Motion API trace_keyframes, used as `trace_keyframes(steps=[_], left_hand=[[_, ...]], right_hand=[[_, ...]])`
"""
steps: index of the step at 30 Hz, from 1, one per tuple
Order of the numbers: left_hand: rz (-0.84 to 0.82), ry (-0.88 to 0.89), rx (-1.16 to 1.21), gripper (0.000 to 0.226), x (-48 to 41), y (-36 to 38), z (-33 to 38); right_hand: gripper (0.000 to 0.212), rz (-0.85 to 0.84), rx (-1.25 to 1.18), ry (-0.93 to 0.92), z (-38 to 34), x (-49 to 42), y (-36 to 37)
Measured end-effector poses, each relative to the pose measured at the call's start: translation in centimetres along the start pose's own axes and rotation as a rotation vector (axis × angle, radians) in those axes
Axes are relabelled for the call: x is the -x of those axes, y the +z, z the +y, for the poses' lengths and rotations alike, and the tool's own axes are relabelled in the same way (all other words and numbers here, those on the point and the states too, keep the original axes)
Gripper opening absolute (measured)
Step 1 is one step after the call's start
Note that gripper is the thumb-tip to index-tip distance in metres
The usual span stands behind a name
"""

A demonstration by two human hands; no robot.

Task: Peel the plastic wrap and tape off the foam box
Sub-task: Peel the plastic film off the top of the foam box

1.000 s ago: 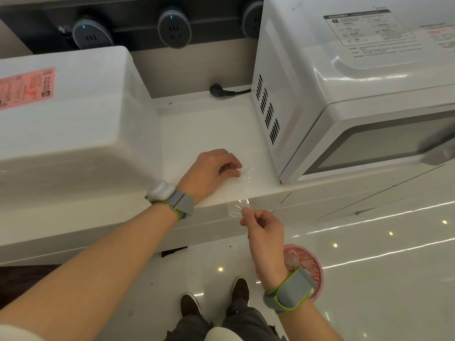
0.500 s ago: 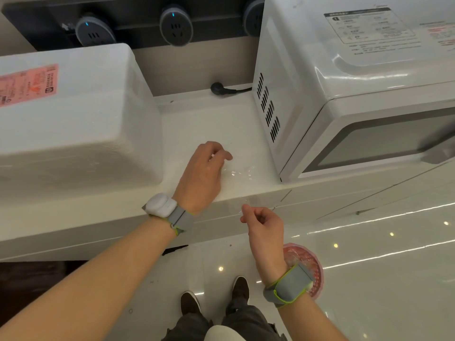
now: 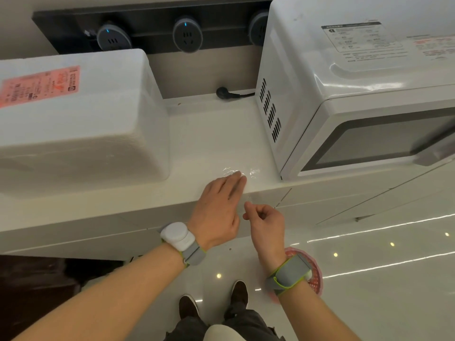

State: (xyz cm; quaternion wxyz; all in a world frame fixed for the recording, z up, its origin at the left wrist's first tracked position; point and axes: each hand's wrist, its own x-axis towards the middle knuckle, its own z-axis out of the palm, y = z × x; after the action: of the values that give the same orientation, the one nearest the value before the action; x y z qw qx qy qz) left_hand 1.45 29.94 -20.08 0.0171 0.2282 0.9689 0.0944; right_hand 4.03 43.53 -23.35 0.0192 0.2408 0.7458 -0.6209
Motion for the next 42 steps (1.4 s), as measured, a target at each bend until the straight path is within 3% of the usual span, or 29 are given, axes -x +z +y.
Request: trace_keyframes(steps=[9,13,20,24,27,30,33,38,40,42], left_hand=[[-0.01,-0.184,0.071,0.096,-1.3,0.4,1.4],[-0.024,-0.26,0.207,0.084,-2.6,-0.4,0.3],[-0.099,-0.144,-0.033,0.09,-1.5,-1.4,-1.3],[-0.164,-0.178,-0.018,0.086,-1.2,-2.3,-1.5],[-0.246,-0.218,0.043,0.079,-1.3,-3.7,-1.4],[-0.313,-0.206,0.065,0.074,-0.3,-5.6,-1.8],[-0.156,-0.107,0.131,0.068,2.8,-8.8,-3.4],[0.36,0.096,0.247,0.047,8.2,-15.8,-8.8],[0.537,0.057,0.272,0.043,10.3,-18.8,-12.4],[0.681,-0.097,0.27,0.043,12.3,-21.4,-16.7]], right_hand=[[0.024,-0.024,0.071,-0.041,0.3,-0.3,-0.2],[0.024,-0.052,0.07,-0.048,0.1,-0.2,-0.5],[0.024,-0.063,0.075,-0.028,-0.8,0.6,-0.8],[0.023,-0.041,0.098,-0.017,-1.7,1.5,-0.7],[0.021,-0.048,0.16,0.02,-2.3,2.0,-1.0],[0.017,0.032,0.385,0.051,-2.8,2.4,-2.2],[0.03,0.171,0.475,-0.093,-5.9,4.0,-0.9],[0.021,0.107,0.343,-0.435,-14.7,6.0,6.7],[0.023,0.046,0.264,-0.474,-17.8,6.8,9.8],[0.034,-0.013,0.216,-0.479,-20.0,7.1,12.3]])
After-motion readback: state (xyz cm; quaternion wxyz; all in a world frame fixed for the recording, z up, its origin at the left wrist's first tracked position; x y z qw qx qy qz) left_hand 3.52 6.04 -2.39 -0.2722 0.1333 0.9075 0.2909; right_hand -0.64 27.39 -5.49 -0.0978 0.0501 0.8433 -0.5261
